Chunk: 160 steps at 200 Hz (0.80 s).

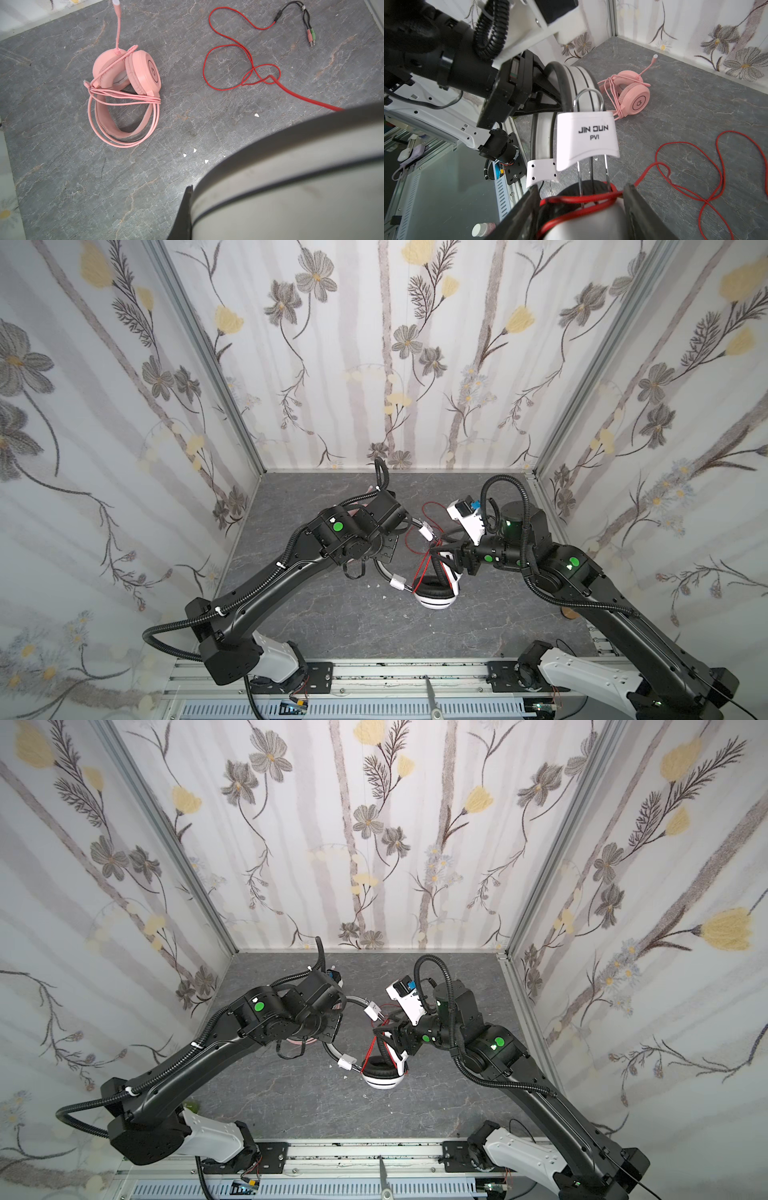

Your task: Wrap the headphones

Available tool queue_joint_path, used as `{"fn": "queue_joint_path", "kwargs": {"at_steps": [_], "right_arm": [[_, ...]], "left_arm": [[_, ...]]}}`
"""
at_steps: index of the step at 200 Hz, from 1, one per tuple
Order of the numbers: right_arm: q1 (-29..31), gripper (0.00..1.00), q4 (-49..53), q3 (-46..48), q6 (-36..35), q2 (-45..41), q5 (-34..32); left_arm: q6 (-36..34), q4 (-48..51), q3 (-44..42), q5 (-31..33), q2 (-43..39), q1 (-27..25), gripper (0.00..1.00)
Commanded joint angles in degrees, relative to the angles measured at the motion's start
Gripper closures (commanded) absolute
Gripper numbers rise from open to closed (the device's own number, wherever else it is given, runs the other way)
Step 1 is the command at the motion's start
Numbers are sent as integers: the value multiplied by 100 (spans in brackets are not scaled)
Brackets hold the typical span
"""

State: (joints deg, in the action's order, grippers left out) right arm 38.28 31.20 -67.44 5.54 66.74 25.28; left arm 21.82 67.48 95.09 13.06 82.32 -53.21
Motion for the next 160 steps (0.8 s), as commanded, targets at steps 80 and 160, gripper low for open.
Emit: {"fn": "queue_joint_path", "kwargs": {"at_steps": [80,160], "right_arm": [[-1830,36,-106,-200,513,-296,251],[-2242,38,-1699,2253,825,-157,1119]], "left_arm": [[521,-418,-109,-190,-396,350,100],[1470,-507,167,-1042,-683,760,100]]}}
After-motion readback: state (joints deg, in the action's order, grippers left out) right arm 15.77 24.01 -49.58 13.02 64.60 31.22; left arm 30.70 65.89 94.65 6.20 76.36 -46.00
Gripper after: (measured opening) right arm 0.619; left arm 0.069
